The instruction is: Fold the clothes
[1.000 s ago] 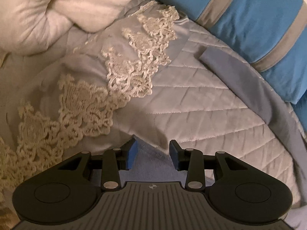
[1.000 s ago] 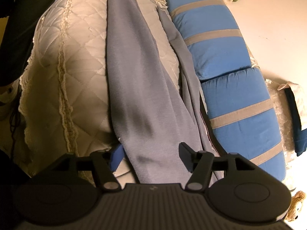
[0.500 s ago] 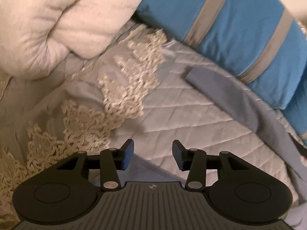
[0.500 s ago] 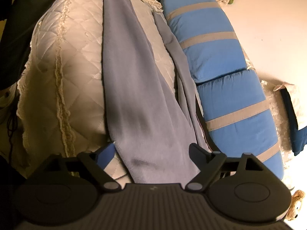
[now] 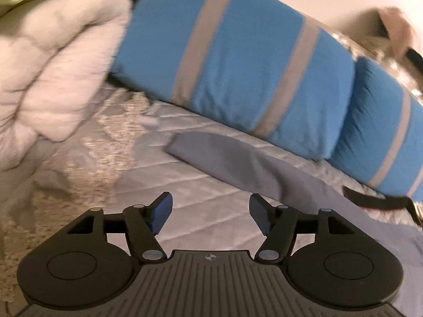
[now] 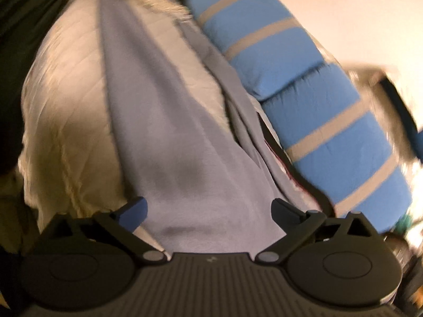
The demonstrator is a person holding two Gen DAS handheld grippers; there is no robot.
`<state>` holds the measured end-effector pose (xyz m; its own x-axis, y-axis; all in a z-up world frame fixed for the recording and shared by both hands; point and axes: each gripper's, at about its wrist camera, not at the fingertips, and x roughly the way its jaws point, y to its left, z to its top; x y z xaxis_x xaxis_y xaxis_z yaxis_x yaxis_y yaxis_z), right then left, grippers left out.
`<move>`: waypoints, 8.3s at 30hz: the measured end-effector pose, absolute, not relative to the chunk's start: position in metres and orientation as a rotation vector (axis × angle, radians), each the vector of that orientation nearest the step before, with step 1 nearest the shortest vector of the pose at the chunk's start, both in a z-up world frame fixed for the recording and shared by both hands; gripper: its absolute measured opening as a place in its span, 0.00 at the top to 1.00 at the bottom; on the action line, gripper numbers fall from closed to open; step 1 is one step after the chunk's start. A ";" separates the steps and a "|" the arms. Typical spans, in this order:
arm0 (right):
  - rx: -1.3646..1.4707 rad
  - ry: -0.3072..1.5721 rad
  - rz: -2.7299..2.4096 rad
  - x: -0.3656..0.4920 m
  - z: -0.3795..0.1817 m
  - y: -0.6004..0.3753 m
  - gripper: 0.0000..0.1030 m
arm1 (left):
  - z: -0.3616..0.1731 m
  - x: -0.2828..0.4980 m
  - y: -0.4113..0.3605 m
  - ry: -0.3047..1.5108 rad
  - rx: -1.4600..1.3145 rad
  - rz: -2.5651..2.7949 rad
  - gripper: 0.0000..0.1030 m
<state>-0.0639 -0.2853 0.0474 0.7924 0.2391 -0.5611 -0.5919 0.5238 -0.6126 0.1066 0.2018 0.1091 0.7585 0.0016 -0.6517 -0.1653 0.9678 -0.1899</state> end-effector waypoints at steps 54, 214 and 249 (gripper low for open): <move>-0.554 0.557 0.342 0.002 0.071 -0.304 0.01 | -0.012 0.100 -0.071 0.342 0.912 -0.183 0.97; -0.629 0.511 0.617 0.107 0.063 -0.240 0.17 | -0.004 0.157 0.084 0.666 1.142 -0.527 0.91; -0.731 0.619 0.652 0.170 0.040 -0.245 0.97 | 0.014 0.167 0.094 0.627 1.035 -0.385 0.96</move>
<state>0.1697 -0.2449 0.0402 0.6391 0.3134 -0.7024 -0.7175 0.5720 -0.3976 0.1666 0.0939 0.0145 0.7637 -0.0065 -0.6456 0.5729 0.4679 0.6729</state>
